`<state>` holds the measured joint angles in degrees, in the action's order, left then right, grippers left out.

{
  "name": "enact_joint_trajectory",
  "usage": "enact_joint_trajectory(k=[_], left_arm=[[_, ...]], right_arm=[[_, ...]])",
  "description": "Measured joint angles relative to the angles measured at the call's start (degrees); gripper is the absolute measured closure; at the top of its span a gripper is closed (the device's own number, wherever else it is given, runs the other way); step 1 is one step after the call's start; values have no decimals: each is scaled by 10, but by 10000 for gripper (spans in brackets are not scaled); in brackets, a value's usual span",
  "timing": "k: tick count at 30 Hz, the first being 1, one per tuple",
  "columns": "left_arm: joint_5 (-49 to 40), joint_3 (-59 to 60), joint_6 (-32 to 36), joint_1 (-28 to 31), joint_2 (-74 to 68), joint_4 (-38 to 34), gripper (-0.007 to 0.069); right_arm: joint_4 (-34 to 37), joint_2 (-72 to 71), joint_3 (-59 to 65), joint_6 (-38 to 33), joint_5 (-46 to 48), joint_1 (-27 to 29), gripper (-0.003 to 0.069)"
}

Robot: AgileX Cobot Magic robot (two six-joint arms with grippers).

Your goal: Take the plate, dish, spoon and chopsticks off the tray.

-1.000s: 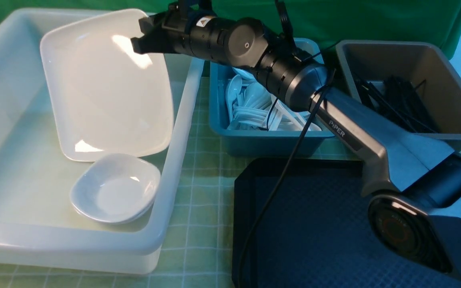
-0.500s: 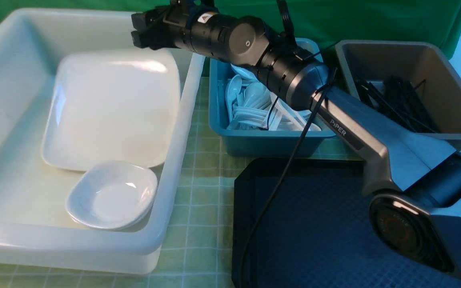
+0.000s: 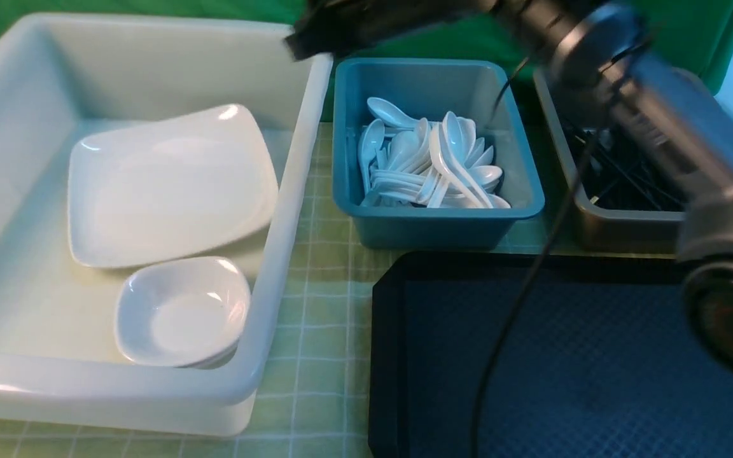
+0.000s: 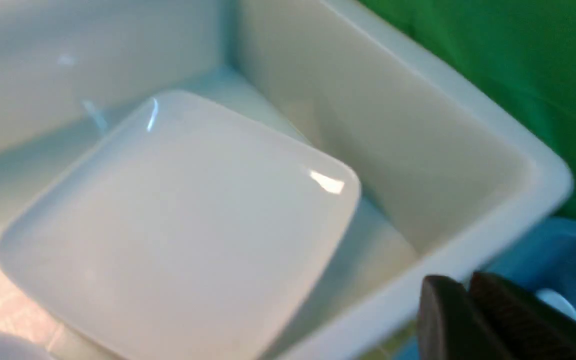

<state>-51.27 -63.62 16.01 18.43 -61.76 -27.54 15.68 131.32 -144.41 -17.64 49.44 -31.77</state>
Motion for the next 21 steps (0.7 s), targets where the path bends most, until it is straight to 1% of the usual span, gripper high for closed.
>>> enact_joint_trajectory(k=[2,3,4,6,7,8,9,11,12,13,14,15,16,18,20,21], left_arm=[[2,0,24,-15,-1,-24,641],[3,0,25,-19,-1,-25,641],[5,0,28,-31,-1,-26,641],[8,0,33,-77,-1,-18,641],[10,0,31,-113,-1,-7,641],[10,0,29,-118,-1,-2,641],[10,0,21,-151,-2,10,641],[10,0,13,-194,-5,36,641],[9,0,4,-235,-6,56,641],[6,0,-2,-258,-6,68,641],[6,0,-5,-263,-7,73,641],[1,-1,-10,-300,-7,85,641],[-2,-1,-11,-314,-7,92,641],[-8,-1,-12,-343,-7,105,641],[-11,-1,-12,-369,-7,112,641],[-12,-1,-12,-371,-7,112,641]], right_arm=[[-56,-48,0,31,79,20,641],[-60,-52,-1,35,86,22,642],[-73,-67,-1,39,114,31,645],[-98,-112,4,51,173,60,650],[-105,-137,20,51,184,75,651],[-106,-142,23,52,185,77,651],[-110,-169,39,55,191,93,651],[-112,-218,89,59,194,115,652],[-113,-255,130,60,194,129,652],[-115,-290,169,60,194,140,652],[-119,-312,186,60,195,146,652],[-136,-376,273,66,190,163,652],[-148,-413,305,72,182,170,652],[-184,-515,422,94,138,187,652],[-219,-622,550,123,56,201,652],[-222,-633,576,131,47,203,652]])
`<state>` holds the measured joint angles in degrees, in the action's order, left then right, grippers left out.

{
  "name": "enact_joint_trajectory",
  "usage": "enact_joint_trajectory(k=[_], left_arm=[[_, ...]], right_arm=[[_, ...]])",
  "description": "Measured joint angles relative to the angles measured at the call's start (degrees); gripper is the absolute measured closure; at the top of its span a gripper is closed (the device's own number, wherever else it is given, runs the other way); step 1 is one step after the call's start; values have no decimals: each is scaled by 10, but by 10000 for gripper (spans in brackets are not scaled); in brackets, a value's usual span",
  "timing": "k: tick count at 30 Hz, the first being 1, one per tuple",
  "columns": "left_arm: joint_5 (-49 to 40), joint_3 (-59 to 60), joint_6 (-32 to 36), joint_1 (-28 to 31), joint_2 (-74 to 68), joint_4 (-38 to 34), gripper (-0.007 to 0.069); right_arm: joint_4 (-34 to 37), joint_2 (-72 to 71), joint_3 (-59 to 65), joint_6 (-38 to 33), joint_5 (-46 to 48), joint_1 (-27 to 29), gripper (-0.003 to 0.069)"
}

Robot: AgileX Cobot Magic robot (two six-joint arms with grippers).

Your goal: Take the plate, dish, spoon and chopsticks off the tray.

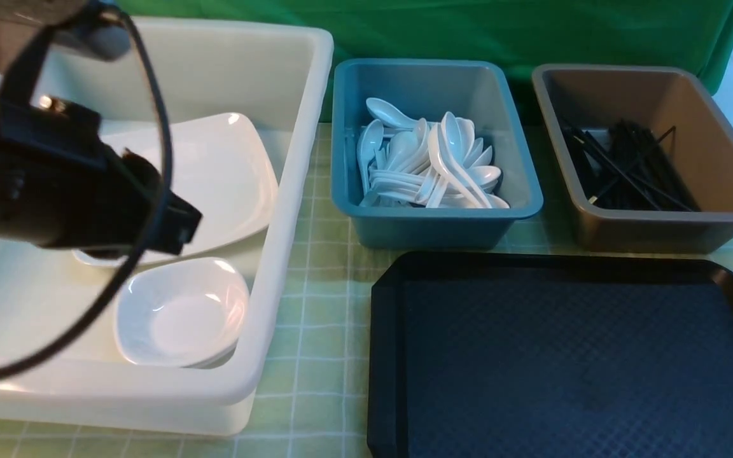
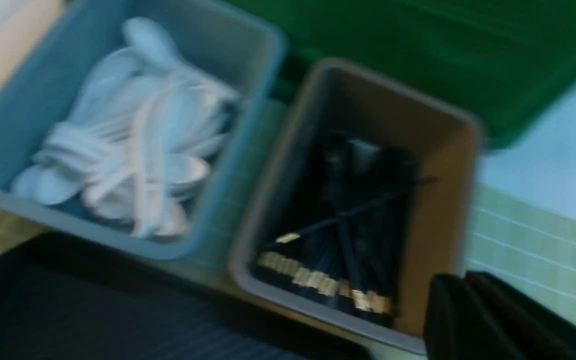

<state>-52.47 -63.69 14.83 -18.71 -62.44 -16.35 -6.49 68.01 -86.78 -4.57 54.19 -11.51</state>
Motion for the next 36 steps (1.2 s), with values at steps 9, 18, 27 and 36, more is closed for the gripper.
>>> enact_joint_trajectory(k=[9,18,27,36], left_arm=[[13,0,-16,-39,43,-1,641],[92,118,-71,-40,242,32,641],[254,297,-131,-40,462,51,641],[294,333,-132,-40,506,52,641]], right_arm=[[-43,-424,475,81,-374,18,652],[-43,-568,610,110,-529,18,634],[-44,-576,611,110,-534,18,575],[-44,-576,611,111,-534,18,547]])
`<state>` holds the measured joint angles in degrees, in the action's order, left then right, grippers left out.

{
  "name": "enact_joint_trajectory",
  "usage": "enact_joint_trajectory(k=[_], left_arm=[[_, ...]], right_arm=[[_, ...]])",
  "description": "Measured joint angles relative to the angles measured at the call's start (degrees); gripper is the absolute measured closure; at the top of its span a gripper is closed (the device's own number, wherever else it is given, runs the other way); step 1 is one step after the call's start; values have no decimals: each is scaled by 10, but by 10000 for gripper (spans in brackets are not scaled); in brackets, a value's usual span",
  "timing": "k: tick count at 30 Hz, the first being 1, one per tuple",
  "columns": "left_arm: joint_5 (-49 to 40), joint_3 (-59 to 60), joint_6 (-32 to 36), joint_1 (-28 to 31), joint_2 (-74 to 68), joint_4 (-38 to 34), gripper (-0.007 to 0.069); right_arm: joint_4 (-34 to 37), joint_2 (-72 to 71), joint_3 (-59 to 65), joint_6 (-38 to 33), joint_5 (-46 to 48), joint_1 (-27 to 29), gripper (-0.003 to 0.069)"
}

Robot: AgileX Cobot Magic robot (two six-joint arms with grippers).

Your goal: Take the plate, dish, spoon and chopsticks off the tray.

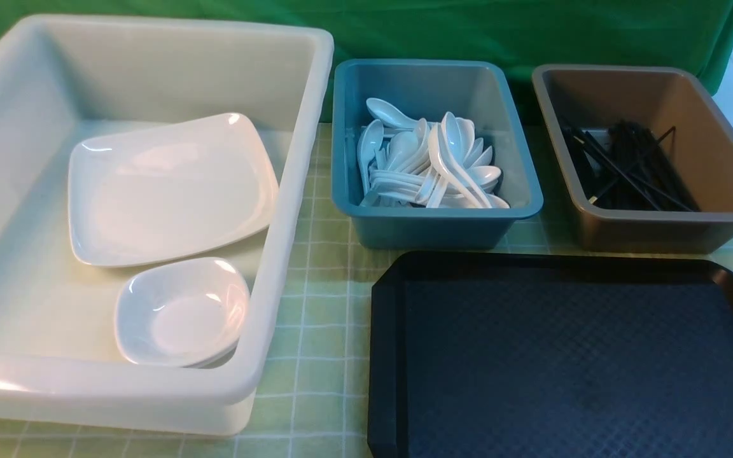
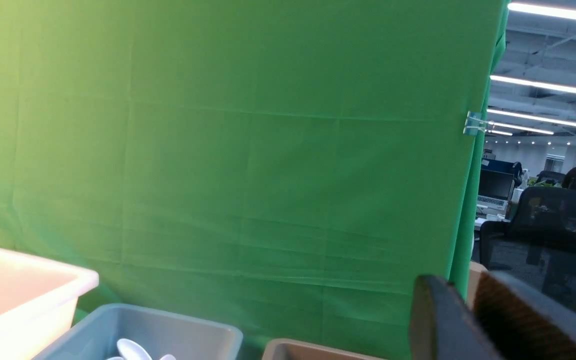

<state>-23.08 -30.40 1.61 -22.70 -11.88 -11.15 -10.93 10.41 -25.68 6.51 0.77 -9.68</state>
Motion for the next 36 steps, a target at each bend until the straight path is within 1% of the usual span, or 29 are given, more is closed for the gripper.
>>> enact_joint_trajectory(k=[7,11,14,17,20,21,22,26,29,32,36], left_arm=[[0,0,0,0,0,5,641],[1,0,1,0,0,26,641],[12,15,1,7,7,58,641],[35,47,1,36,27,76,641],[71,126,2,98,69,87,641],[73,131,2,98,72,88,641],[90,178,2,129,91,98,641],[119,274,2,186,116,112,641],[124,304,2,209,117,115,641],[114,308,2,227,117,117,641],[110,308,2,233,117,117,641]], right_arm=[[0,0,0,0,1,0,529],[0,0,0,0,2,0,514],[0,0,0,0,2,0,503],[0,0,1,0,2,0,497],[0,0,1,0,2,0,488],[0,0,1,0,2,0,487],[0,0,1,0,2,0,481],[0,0,1,0,2,0,461],[0,0,1,0,2,0,454],[0,0,1,0,2,0,445],[0,0,1,1,2,0,438]])
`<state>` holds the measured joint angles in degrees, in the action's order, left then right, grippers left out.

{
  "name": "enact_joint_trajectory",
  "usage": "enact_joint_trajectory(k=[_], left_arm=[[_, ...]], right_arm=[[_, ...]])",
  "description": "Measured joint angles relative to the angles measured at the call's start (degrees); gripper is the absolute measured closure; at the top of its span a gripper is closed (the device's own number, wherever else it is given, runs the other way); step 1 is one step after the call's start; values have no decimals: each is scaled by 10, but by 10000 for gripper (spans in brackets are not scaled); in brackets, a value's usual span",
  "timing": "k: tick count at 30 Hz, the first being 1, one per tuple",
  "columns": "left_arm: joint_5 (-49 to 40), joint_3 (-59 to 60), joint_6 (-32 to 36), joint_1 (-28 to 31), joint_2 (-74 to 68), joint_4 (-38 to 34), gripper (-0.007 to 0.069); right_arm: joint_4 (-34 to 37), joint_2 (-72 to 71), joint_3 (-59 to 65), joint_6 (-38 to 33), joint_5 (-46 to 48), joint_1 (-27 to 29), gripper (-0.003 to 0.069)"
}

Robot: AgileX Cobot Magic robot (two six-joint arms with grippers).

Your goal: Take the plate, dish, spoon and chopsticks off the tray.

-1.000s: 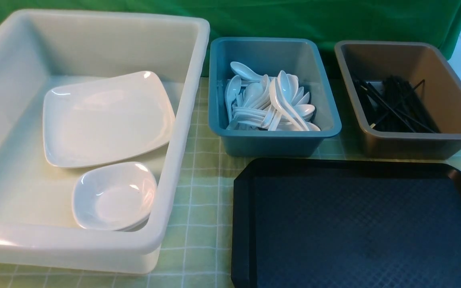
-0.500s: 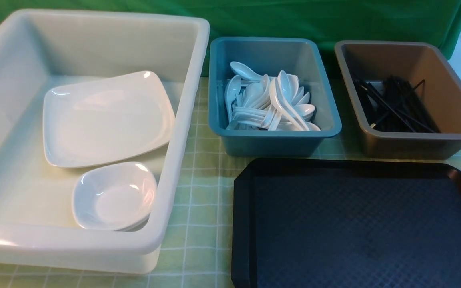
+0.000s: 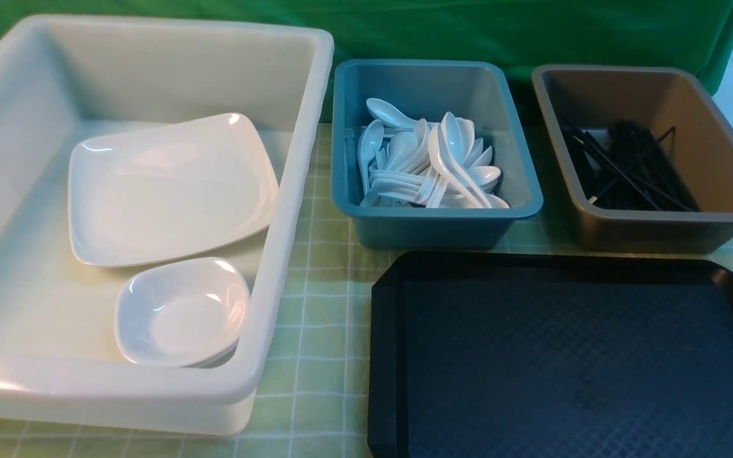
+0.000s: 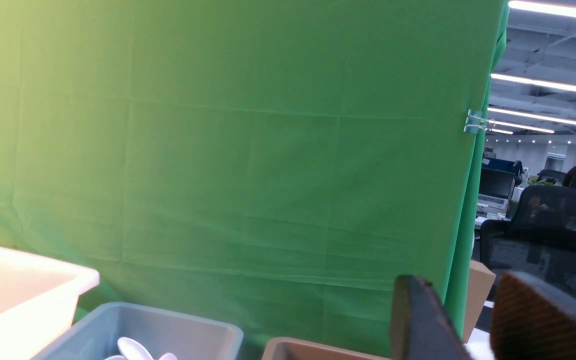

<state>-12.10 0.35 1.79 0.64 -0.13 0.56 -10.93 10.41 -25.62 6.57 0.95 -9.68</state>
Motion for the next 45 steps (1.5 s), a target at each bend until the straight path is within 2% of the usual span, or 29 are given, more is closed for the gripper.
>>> enact_joint_trajectory(k=[26,30,35,41,45], left_arm=[[-1,0,0,0,1,2,641],[-1,0,0,0,1,2,641],[-1,0,0,0,1,2,639],[-1,0,0,0,1,2,638],[0,0,0,0,1,2,638]], right_arm=[[0,-4,0,0,1,0,420],[0,-21,4,-4,32,16,419],[0,-28,82,-29,70,78,419],[-1,-82,217,-80,80,92,419],[3,-102,256,-66,111,92,419]])
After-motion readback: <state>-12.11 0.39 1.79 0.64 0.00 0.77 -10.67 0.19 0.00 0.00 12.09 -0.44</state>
